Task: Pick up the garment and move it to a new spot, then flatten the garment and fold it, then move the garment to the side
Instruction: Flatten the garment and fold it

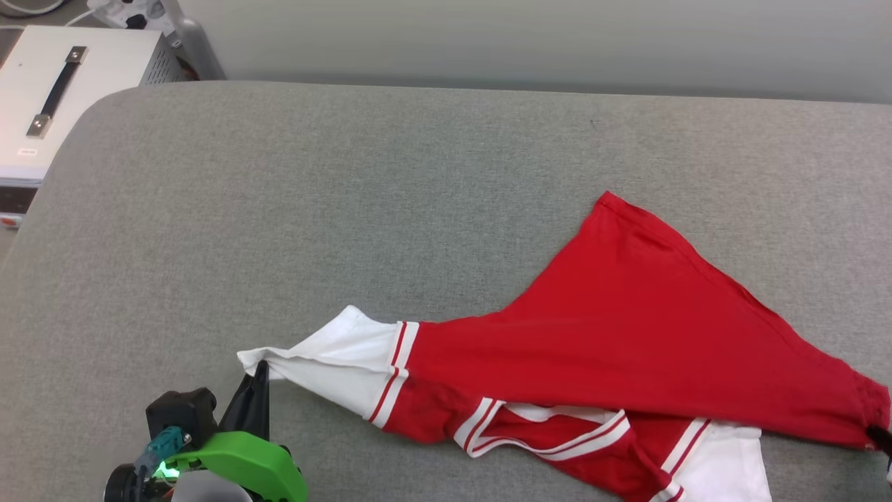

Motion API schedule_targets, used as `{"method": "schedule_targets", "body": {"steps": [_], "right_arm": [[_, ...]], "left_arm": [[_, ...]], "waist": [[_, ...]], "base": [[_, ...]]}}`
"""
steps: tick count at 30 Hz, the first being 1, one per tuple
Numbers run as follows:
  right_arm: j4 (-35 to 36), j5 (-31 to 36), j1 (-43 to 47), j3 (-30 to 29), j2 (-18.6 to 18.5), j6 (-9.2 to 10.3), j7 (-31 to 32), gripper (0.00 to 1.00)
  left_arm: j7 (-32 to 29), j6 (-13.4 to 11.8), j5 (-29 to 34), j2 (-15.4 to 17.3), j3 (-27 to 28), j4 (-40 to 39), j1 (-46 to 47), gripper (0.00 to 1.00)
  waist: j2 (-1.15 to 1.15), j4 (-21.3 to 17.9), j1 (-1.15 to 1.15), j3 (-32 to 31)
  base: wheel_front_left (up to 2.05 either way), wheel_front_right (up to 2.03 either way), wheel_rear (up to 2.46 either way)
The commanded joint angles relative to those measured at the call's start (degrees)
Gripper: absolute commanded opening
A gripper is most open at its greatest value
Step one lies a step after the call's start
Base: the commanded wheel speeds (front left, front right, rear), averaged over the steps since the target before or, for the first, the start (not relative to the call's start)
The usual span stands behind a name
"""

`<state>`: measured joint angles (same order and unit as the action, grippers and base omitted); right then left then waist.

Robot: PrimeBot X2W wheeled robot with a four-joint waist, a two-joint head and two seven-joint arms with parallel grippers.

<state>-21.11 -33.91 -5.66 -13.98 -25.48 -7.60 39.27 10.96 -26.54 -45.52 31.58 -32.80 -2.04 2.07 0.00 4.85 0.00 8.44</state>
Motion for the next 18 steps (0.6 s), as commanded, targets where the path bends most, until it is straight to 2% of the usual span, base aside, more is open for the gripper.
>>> {"method": "schedule_targets", "body": {"steps": [1,11,16,17,18], "right_arm": [[1.11,0.98,3.16,-0.99,1.07,0.11,-0.01,0.0],[14.07,4.88,18.55,-7.21,14.32,0.11,3.37,0.0],[15.9,5.81,20.21,-6.82,18.21,0.11,2.46,0.0],[16.14,6.1,20.21,-6.5,18.46,0.11,1.69,1.0],[16.4,6.28,20.04,-6.42,18.6,0.11,0.6,1.0]], "left_arm": [[-0.31,-0.32,-0.45,0.77,0.4,0.3,-0.85,0.0],[-0.76,0.28,-1.42,1.12,0.32,1.88,-1.63,0.0],[-0.83,0.56,-1.79,0.78,0.07,2.64,-1.8,0.0],[-0.83,0.66,-1.82,0.7,-0.02,2.76,-1.75,0.0],[-0.83,0.74,-1.84,0.66,-0.07,2.85,-1.71,0.0]], "waist": [[0.0,-1.96,0.0,-1.7],[0.0,-3.89,0.0,-2.59],[0.0,-4.3,0.0,-2.82],[0.0,-4.3,0.0,-2.89],[0.0,-4.29,0.0,-2.93]], "base": [[0.0,0.0,0.0],[0.0,0.0,0.0],[0.0,0.0,0.0],[0.0,0.0,0.0],[0.0,0.0,0.0]]}}
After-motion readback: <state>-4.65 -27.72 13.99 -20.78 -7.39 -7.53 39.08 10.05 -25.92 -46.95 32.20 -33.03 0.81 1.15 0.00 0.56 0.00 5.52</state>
